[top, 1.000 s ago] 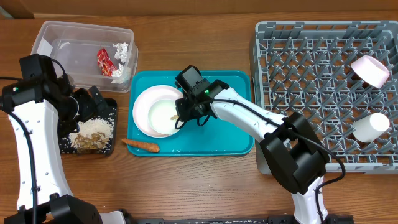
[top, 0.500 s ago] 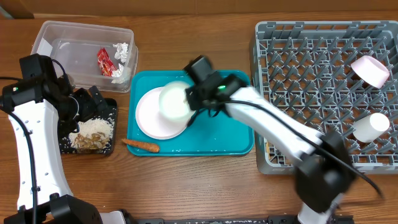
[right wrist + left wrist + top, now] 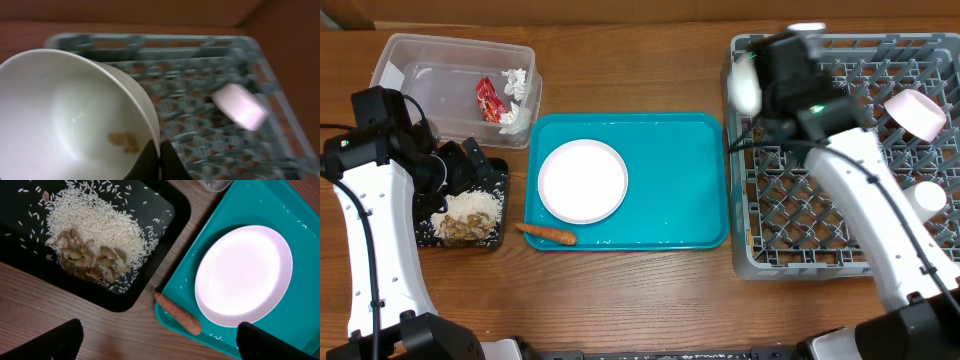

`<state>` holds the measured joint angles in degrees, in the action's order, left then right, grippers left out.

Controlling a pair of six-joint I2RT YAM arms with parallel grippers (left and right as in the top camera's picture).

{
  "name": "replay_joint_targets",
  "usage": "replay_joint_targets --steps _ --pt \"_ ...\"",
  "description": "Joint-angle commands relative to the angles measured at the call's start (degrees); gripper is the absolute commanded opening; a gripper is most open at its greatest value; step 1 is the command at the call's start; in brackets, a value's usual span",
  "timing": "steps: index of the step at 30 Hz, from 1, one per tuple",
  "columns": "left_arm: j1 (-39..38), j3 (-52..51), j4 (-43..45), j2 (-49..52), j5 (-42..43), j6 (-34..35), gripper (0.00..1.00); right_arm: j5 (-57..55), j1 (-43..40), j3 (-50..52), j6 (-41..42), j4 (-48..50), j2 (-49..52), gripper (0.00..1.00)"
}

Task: Sort waste into correct bins and load items into the dishwasher
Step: 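Carry the white bowl to the rack's upper right area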

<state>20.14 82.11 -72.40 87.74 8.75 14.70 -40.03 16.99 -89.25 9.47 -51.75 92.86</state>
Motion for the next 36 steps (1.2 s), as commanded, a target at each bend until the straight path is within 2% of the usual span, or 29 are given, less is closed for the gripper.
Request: replay_joint_targets --steps 1,6,15,24,36 --pt "0.04 0.55 0.42 -0.11 0.44 0.79 1.0 -13.55 -5.42 -0.46 -0.31 2.1 -0.22 0.04" --pt "0.04 0.55 0.5 -0.11 1.01 0.79 1.0 -20.35 -12.96 -0.44 -0.31 5.95 0.42 0.04" --pt "0.04 0.55 1.55 -0.11 1.38 0.76 1.0 -31.54 -19.71 -0.44 -1.01 7.06 8.37 0.04" --pt "0.04 0.55 2.67 -0.11 1.38 0.76 1.0 -31.93 -18.8 1.7 -0.7 4.24 17.2 0.04" --pt "0.04 0.55 3.23 -0.11 1.4 0.76 1.0 -30.42 -14.45 8.94 4.28 4.74 18.16 0.04"
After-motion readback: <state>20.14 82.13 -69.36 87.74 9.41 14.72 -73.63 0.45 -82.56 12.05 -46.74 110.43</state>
